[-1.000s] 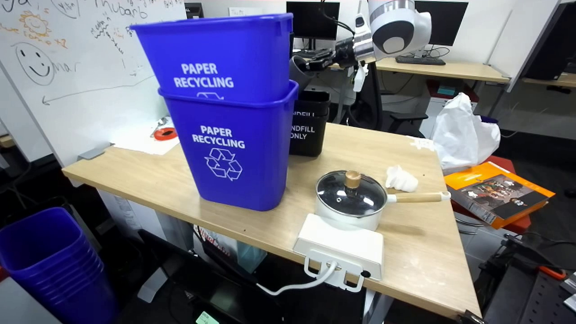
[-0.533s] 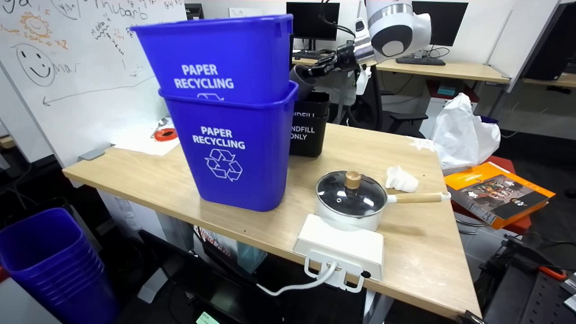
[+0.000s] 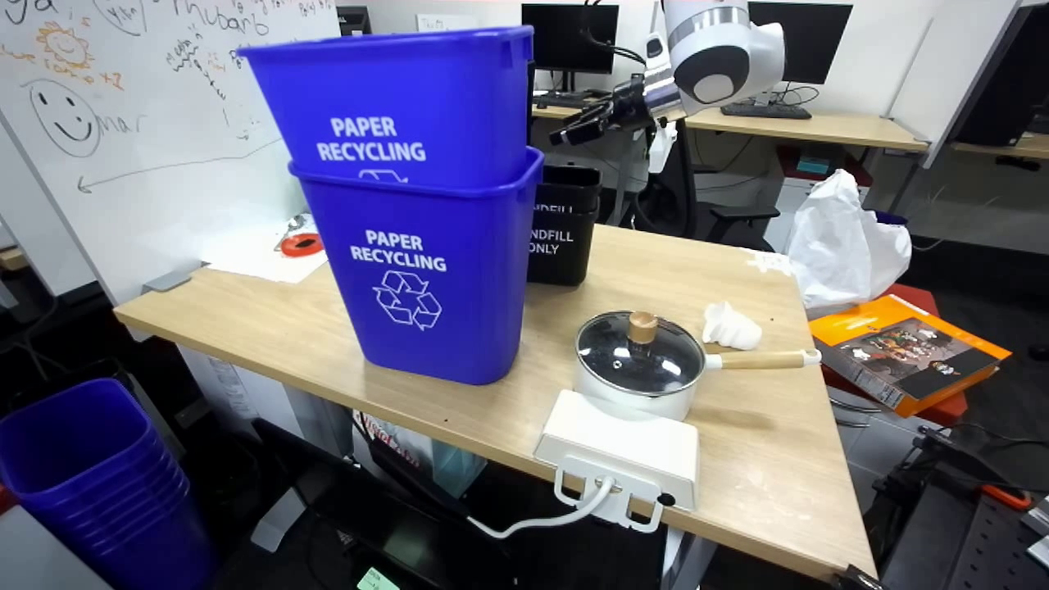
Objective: Put the grey vessel inside the black waste bin
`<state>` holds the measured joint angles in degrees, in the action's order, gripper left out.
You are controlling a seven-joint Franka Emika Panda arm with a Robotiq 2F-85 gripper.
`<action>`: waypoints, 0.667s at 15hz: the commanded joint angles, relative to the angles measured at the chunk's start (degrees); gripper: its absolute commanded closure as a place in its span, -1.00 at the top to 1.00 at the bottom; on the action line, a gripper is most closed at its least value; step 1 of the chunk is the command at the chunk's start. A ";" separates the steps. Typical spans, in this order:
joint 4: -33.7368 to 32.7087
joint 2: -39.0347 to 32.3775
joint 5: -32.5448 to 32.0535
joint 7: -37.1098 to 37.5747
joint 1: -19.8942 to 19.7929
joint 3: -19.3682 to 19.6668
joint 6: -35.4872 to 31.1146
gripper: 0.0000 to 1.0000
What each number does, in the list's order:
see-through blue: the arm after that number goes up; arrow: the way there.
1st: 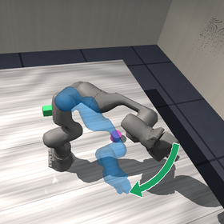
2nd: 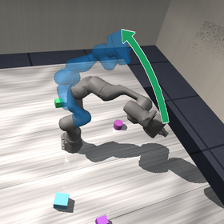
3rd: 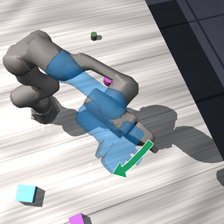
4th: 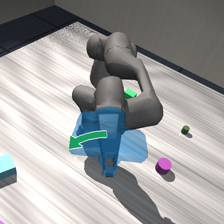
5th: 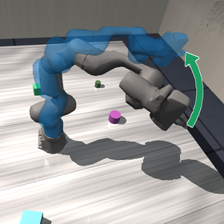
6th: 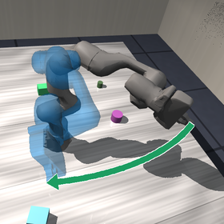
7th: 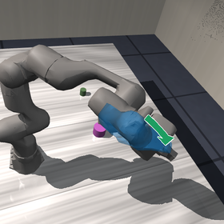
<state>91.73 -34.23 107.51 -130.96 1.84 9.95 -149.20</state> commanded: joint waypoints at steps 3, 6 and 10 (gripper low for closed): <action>0.00 0.00 0.00 0.07 0.00 0.00 0.03 0.97; 0.00 0.00 0.00 0.07 0.00 0.00 0.03 1.00; 0.00 0.00 0.00 0.07 0.00 0.00 0.03 1.00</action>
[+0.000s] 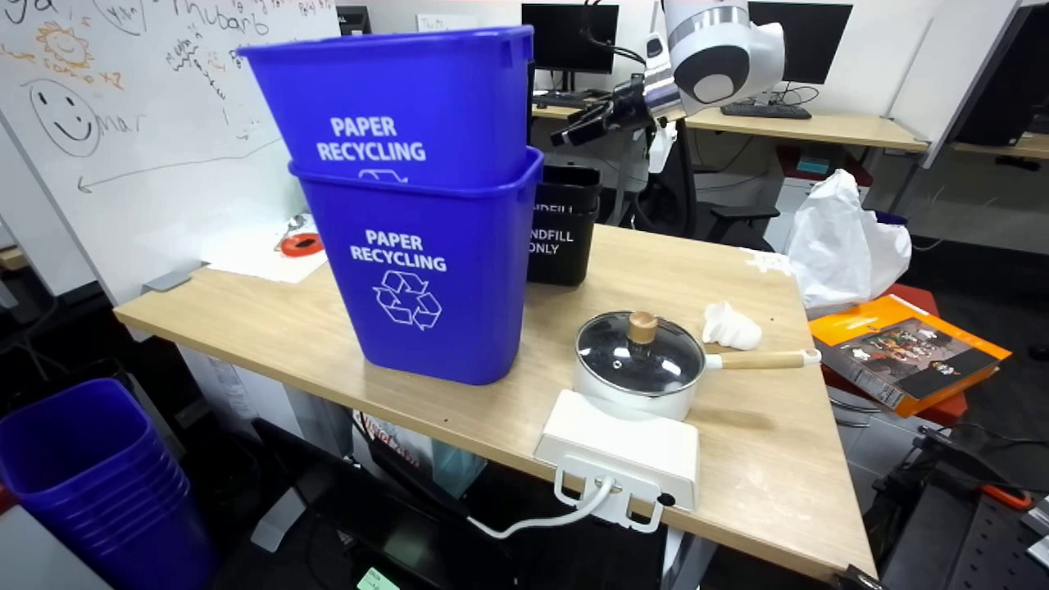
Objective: Put the grey vessel inside the black waste bin
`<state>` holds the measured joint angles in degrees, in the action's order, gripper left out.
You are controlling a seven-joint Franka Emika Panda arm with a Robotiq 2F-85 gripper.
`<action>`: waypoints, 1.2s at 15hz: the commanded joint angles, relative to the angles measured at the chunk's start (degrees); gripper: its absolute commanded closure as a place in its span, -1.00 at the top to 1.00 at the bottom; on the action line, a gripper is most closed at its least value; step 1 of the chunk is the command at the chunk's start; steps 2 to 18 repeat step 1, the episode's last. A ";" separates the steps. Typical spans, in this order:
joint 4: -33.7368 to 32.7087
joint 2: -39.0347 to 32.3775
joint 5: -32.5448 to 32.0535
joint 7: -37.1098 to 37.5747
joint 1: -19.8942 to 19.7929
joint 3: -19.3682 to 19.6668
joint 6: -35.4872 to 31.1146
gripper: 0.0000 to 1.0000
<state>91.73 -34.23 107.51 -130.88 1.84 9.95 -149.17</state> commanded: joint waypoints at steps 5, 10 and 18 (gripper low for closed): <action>0.00 0.00 0.00 0.00 0.00 0.00 0.00 1.00; 0.00 0.00 0.00 0.00 0.00 0.00 0.00 1.00; 0.00 0.00 0.00 0.00 0.00 0.00 0.00 1.00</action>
